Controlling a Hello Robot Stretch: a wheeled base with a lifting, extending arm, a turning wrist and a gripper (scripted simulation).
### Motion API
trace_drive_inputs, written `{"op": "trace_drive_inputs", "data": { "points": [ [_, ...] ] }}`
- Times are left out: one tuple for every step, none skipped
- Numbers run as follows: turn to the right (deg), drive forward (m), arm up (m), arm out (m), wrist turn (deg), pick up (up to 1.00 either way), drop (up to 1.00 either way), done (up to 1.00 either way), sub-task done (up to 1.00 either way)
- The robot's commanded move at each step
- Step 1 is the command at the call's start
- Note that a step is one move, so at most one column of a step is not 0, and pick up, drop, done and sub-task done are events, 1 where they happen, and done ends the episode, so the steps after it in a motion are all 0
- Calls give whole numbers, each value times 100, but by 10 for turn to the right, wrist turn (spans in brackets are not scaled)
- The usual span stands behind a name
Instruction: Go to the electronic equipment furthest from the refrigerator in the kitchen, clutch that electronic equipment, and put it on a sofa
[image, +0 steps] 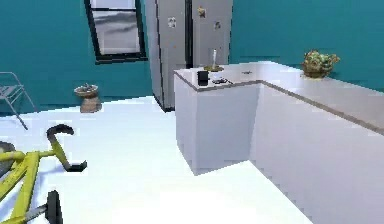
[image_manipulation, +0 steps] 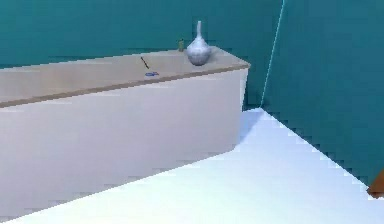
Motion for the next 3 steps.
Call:
{"op": "trace_drive_inputs", "data": {
  "points": [
    [0,70,0,0,0,0,0,0,0],
    [-390,0,0,0,0,0,0,0,0],
    [0,45,0,0,0,0,0,0,0]
  ]
}}
